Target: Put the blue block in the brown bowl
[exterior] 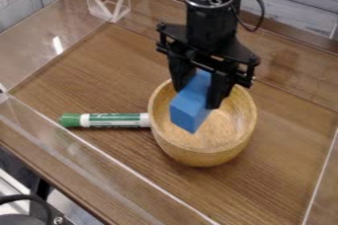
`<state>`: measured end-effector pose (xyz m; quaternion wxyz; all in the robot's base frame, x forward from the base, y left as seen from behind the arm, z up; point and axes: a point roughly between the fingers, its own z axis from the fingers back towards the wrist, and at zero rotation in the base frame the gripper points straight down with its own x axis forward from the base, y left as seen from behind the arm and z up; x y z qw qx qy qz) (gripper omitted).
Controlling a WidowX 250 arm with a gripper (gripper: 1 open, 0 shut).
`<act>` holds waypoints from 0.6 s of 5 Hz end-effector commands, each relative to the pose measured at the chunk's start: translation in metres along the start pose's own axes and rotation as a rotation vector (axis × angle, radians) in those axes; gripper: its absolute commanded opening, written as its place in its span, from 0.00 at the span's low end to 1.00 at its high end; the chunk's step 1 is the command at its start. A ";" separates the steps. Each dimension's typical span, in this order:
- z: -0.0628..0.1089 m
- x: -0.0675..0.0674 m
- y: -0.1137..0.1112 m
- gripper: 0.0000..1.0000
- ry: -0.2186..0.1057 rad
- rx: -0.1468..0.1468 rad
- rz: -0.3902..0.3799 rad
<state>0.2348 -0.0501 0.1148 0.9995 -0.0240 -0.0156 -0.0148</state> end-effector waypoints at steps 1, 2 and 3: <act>0.006 0.003 -0.005 0.00 -0.057 -0.019 -0.010; 0.001 0.004 -0.007 0.00 -0.063 -0.030 -0.015; -0.004 0.004 -0.009 0.00 -0.065 -0.040 -0.014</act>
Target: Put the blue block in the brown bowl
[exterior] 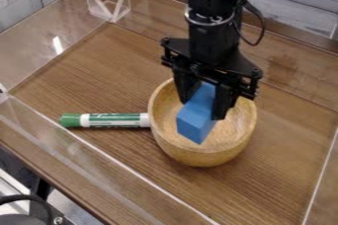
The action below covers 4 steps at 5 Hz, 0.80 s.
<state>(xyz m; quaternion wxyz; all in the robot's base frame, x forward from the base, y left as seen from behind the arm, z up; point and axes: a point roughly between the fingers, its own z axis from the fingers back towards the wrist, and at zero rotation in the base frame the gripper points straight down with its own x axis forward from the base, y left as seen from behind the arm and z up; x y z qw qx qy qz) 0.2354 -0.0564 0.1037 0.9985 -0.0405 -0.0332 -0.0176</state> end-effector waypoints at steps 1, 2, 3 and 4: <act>0.001 0.003 -0.004 0.00 -0.032 -0.018 -0.007; -0.004 0.004 -0.004 0.00 -0.039 -0.031 -0.006; -0.008 0.005 -0.003 0.00 -0.048 -0.042 -0.001; -0.010 0.006 -0.002 0.00 -0.057 -0.054 -0.001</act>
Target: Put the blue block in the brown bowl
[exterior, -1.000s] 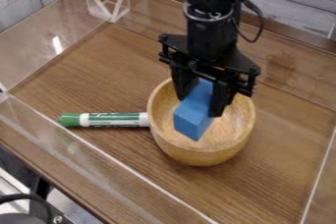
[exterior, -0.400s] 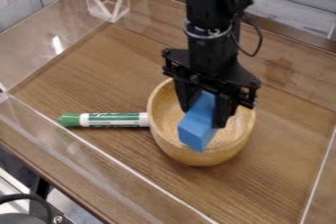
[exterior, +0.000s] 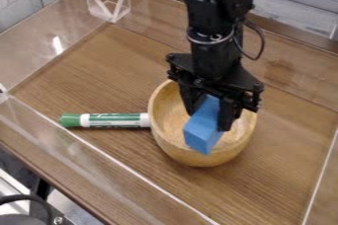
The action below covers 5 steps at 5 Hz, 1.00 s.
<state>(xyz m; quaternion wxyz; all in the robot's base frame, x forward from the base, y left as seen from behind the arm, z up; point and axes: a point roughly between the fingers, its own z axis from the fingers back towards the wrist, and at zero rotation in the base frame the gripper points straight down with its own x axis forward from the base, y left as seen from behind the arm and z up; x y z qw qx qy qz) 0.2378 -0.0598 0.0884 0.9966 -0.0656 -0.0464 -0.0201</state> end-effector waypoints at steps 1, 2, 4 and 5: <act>0.004 0.006 0.002 0.00 -0.034 -0.013 0.005; 0.004 0.007 0.003 0.00 -0.037 -0.019 0.008; 0.012 0.008 0.006 1.00 -0.021 -0.018 0.006; 0.018 0.009 0.008 1.00 -0.007 -0.019 0.005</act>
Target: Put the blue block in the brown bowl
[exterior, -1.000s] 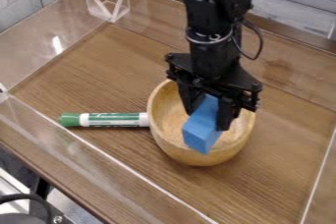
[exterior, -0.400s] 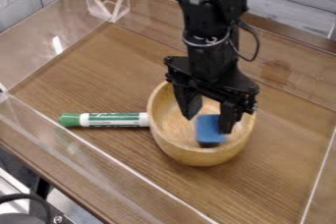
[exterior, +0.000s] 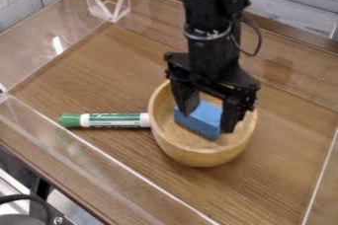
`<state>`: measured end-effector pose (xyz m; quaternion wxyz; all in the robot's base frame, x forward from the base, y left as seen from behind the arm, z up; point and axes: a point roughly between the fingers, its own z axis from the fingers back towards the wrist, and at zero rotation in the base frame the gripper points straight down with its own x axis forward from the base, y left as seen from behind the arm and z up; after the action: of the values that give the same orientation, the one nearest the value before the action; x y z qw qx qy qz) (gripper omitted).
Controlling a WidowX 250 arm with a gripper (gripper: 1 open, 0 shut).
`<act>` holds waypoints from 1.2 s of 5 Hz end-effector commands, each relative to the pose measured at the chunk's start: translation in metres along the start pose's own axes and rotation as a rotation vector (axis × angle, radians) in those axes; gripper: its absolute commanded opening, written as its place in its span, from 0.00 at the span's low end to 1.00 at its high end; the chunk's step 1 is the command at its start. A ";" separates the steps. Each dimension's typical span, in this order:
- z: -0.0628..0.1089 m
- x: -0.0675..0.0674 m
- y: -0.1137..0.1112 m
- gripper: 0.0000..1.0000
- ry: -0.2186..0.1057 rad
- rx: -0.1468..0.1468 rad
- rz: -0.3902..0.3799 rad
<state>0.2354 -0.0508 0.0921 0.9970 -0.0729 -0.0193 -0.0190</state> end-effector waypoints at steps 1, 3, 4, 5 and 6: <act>0.026 0.013 0.002 1.00 -0.057 -0.002 -0.002; 0.081 0.023 0.012 1.00 -0.070 0.010 -0.032; 0.105 0.023 0.023 1.00 -0.079 0.020 -0.044; 0.115 0.016 0.033 1.00 -0.091 0.022 -0.083; 0.114 0.008 0.037 1.00 -0.094 0.016 -0.126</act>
<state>0.2411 0.0017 0.1892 0.9936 -0.0673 -0.0488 -0.0763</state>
